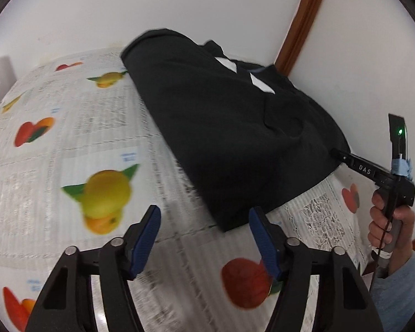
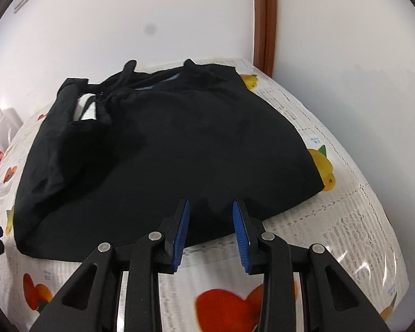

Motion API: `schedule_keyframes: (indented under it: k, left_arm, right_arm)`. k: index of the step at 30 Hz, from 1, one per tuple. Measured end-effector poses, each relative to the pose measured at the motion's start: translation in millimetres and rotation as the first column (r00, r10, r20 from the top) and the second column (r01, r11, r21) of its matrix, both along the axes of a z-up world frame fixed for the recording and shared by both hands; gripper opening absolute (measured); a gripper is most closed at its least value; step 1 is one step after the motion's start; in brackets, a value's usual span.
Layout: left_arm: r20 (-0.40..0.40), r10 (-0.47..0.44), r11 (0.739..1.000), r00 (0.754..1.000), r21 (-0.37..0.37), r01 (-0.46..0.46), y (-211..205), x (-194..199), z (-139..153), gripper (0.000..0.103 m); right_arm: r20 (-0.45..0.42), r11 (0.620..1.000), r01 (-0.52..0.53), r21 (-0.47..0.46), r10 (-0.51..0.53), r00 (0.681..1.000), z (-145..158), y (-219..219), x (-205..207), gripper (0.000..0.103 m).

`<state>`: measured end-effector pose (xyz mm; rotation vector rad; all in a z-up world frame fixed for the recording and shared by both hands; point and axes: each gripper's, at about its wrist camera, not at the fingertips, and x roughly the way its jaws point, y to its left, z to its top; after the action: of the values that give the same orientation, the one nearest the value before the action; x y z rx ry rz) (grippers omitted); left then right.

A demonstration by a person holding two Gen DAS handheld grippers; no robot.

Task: Fold large clothes
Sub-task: 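Close both tools on the edge of the black bundle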

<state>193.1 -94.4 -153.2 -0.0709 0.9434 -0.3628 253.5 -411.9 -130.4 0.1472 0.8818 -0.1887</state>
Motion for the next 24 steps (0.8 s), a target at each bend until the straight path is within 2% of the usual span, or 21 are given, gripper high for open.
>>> schedule_keyframes:
  k: [4, 6, 10, 14, 17, 24]
  left_arm:
    - [-0.030, -0.006, 1.000, 1.000, -0.011, 0.005, -15.2, 10.1, -11.9, 0.049]
    - [-0.015, 0.015, 1.000, 1.000, -0.002, -0.015, -18.6, 12.0, -14.5, 0.044]
    - [-0.014, 0.052, 0.998, 0.999, -0.025, -0.052, -18.1, 12.0, -15.4, 0.027]
    - [-0.013, 0.067, 0.997, 0.998, -0.041, -0.067, -11.8, 6.5, -14.1, 0.013]
    - [-0.006, 0.098, 0.994, 0.995, -0.040, -0.098, -0.1, 4.8, -9.8, 0.007]
    - [-0.017, 0.153, 0.986, 0.988, -0.061, -0.154, 39.0, -2.3, -6.5, 0.006]
  right_arm:
    - [-0.014, 0.999, -0.036, 0.020, 0.037, 0.999, -10.0, -1.4, 10.1, 0.032]
    - [-0.035, 0.999, -0.048, 0.018, 0.049, 0.998, -16.4, 0.0, 16.3, 0.032]
    - [-0.040, 0.996, -0.066, -0.063, 0.063, 0.997, -20.1, 13.6, 21.5, 0.032]
    - [-0.046, 0.990, -0.109, -0.085, 0.106, 0.993, -20.4, 24.8, 22.5, 0.025]
    - [-0.051, 0.987, -0.126, -0.096, 0.121, 0.991, -19.5, 36.1, 20.7, 0.025]
    - [-0.065, 0.982, -0.176, -0.072, 0.172, 0.983, -15.8, 68.7, 17.4, 0.025]
